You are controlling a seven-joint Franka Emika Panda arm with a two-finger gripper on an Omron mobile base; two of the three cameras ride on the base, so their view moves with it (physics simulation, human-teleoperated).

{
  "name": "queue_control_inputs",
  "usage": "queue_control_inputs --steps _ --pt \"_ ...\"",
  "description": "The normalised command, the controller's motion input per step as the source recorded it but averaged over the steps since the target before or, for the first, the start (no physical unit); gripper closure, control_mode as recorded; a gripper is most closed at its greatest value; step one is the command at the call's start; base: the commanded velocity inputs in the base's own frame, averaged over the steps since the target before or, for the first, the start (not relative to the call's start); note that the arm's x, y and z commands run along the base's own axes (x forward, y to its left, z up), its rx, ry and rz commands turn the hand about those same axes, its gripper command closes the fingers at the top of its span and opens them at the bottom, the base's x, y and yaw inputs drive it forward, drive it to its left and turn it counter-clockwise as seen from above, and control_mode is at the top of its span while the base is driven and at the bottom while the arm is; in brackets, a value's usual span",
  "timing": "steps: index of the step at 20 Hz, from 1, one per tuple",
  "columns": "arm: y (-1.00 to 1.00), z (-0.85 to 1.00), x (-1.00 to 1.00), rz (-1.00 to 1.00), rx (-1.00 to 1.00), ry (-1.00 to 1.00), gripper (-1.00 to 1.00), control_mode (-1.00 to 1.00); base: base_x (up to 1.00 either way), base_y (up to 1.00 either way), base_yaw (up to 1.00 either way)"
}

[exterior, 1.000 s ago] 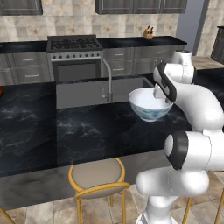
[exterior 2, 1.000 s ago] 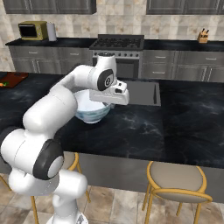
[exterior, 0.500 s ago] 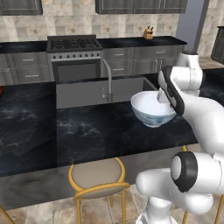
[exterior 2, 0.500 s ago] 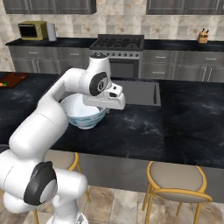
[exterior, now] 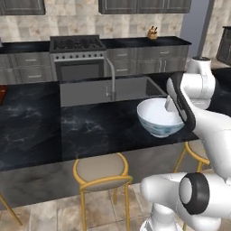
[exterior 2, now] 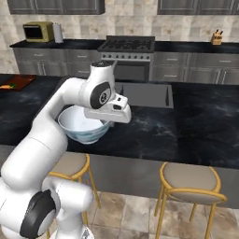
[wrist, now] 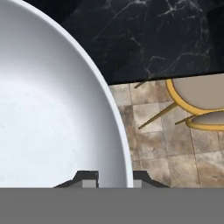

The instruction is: Place the two vegetables and bowl onto the tray for setting up a vegetable dip station.

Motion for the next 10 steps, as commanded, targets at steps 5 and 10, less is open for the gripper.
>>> queue_control_inputs --steps 5,10 --pt "0.0 0.0 0.0 0.0 0.0 0.0 1.0 1.0 -0.98 0.51 0.0" --pt "0.0 0.0 0.0 0.0 0.0 0.0 1.0 1.0 -0.73 0.97 -0.01"
